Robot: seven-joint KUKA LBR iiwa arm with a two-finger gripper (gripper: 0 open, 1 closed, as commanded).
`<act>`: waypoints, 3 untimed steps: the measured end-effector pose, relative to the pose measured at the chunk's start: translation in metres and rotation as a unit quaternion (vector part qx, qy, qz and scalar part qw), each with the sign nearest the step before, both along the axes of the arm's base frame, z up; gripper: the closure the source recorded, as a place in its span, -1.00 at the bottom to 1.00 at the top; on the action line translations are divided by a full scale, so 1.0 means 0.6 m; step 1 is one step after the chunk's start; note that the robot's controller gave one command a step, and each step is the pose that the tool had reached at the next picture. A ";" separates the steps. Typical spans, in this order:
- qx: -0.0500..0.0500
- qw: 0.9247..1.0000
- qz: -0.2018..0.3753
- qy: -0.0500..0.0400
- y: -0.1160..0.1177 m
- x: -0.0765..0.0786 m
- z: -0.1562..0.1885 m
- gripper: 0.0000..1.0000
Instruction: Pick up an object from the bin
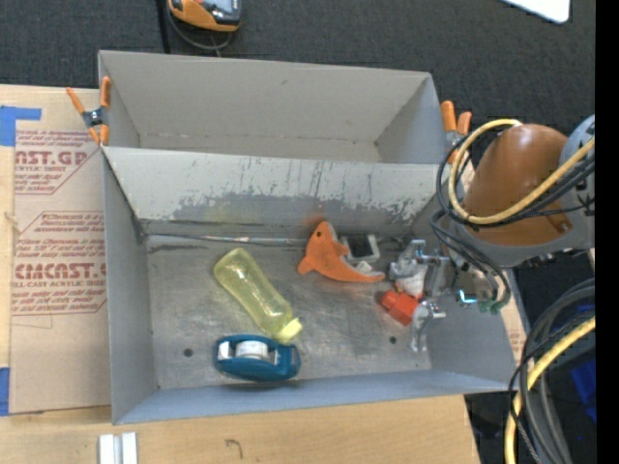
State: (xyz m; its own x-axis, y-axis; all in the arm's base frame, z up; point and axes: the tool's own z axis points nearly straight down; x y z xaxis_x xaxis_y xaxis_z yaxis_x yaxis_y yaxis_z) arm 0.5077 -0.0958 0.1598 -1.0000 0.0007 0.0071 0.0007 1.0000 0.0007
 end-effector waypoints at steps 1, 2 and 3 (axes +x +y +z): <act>-0.001 1.000 0.001 -0.004 0.000 0.003 0.007 -1.00; -0.001 1.000 -0.025 -0.007 0.001 0.013 -0.013 -1.00; 0.000 0.996 -0.089 -0.008 -0.003 0.074 -0.108 -1.00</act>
Offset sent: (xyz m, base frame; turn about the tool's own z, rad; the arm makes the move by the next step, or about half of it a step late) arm 0.0338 0.0030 -0.0898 0.3082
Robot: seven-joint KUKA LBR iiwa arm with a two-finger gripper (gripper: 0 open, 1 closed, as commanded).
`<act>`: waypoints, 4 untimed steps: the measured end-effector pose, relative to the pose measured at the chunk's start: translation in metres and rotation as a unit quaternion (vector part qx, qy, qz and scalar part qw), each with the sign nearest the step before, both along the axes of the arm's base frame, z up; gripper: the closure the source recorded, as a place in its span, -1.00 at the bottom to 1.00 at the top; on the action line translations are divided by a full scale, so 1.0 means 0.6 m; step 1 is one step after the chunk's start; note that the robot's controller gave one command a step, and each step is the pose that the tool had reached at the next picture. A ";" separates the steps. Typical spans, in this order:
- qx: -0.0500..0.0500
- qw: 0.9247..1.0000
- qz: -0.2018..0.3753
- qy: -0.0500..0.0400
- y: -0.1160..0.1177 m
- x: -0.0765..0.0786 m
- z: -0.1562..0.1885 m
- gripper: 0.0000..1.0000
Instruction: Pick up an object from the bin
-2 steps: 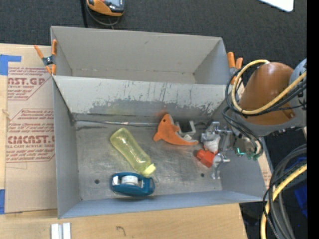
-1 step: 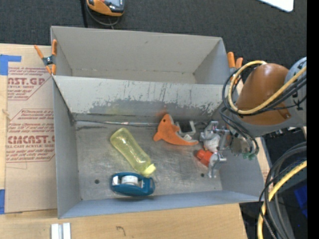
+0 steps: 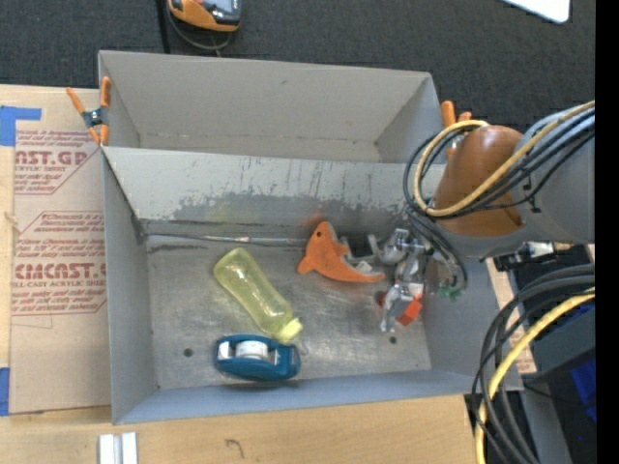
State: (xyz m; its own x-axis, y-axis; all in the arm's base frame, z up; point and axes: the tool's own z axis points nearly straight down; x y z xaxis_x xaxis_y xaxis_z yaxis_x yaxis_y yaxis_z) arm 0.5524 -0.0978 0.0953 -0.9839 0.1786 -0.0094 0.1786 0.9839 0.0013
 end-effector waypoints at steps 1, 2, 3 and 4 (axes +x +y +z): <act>0.000 1.000 -0.013 0.004 0.002 0.008 -0.023 1.00; 0.000 1.000 -0.013 0.004 0.002 0.007 -0.023 1.00; 0.001 1.000 -0.012 0.008 0.003 -0.004 0.064 1.00; 0.000 1.000 -0.025 0.006 0.024 0.023 -0.012 -1.00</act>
Offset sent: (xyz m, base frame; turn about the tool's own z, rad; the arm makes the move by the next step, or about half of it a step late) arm 0.0000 0.0000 0.0000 0.0000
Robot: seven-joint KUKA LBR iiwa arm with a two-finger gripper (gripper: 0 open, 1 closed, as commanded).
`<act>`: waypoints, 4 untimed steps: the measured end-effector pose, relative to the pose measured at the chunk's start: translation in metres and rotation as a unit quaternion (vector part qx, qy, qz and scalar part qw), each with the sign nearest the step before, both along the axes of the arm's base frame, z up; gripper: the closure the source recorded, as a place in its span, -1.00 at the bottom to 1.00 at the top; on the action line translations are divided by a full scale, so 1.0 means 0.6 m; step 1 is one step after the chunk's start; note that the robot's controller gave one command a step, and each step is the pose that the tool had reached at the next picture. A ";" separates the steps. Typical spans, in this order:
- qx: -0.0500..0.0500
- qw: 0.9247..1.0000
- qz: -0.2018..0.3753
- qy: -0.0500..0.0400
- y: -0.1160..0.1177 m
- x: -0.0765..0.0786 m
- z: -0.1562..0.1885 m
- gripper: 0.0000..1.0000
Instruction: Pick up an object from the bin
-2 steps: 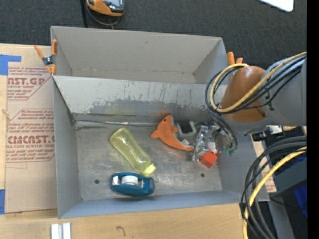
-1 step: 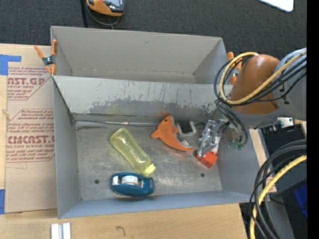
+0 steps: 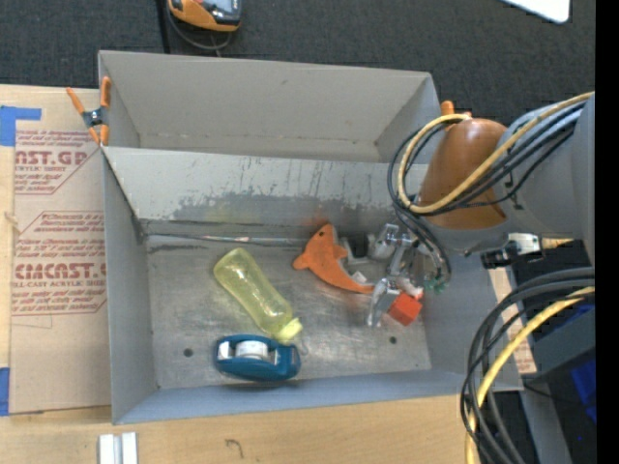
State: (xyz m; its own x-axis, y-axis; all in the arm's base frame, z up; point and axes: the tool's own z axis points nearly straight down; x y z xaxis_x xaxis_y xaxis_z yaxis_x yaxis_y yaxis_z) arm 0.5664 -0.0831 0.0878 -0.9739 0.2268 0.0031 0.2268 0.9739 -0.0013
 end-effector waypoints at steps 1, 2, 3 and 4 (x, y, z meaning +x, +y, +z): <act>0.000 1.000 0.000 -0.002 0.002 0.002 -0.002 1.00; 0.000 1.000 0.000 -0.002 0.002 0.002 -0.002 1.00; 0.001 1.000 0.001 -0.001 0.009 0.007 0.064 1.00; 0.001 1.000 0.008 0.000 0.010 0.000 0.159 1.00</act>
Offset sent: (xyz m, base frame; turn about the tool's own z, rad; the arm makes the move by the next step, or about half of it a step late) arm 0.0000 0.0000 0.0000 0.0000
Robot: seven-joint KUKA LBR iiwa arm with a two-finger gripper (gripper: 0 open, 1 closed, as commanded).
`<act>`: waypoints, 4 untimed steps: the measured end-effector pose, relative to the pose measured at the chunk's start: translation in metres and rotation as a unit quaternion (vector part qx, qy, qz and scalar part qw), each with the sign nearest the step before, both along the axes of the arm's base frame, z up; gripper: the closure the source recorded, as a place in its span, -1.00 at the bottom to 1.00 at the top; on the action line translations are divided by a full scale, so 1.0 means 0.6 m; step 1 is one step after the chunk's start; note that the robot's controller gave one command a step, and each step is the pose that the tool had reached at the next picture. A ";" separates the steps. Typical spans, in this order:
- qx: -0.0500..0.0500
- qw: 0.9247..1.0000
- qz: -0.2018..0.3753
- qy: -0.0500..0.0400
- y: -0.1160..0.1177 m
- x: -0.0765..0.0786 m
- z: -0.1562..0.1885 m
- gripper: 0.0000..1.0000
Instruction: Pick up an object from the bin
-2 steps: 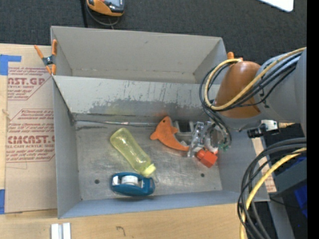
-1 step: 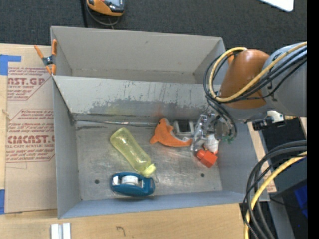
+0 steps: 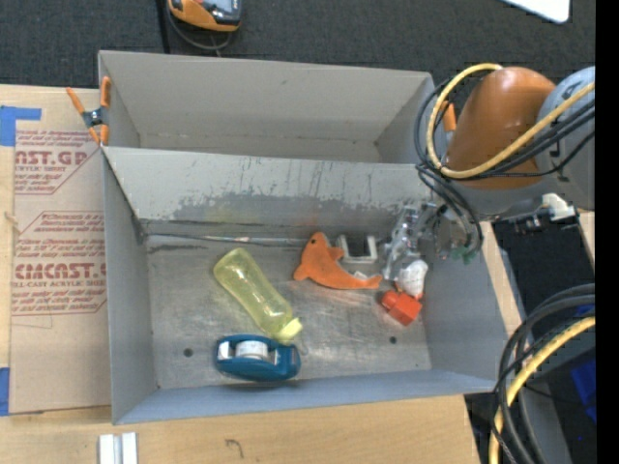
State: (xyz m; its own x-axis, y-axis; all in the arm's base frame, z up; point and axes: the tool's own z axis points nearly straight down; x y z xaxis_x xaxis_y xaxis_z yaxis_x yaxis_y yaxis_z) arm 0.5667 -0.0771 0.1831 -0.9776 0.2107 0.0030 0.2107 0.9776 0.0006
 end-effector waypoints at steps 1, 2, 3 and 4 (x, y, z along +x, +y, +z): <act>-0.001 1.000 0.007 -0.003 0.026 -0.007 0.072 -1.00; -0.001 1.000 0.007 -0.003 0.026 -0.007 0.072 -1.00; -0.001 1.000 0.007 -0.003 0.026 -0.007 0.072 -1.00; 0.000 0.999 0.035 0.002 0.028 -0.001 0.108 -1.00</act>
Offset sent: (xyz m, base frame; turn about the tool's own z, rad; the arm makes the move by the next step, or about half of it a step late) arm 0.0000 0.0000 0.0000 0.0000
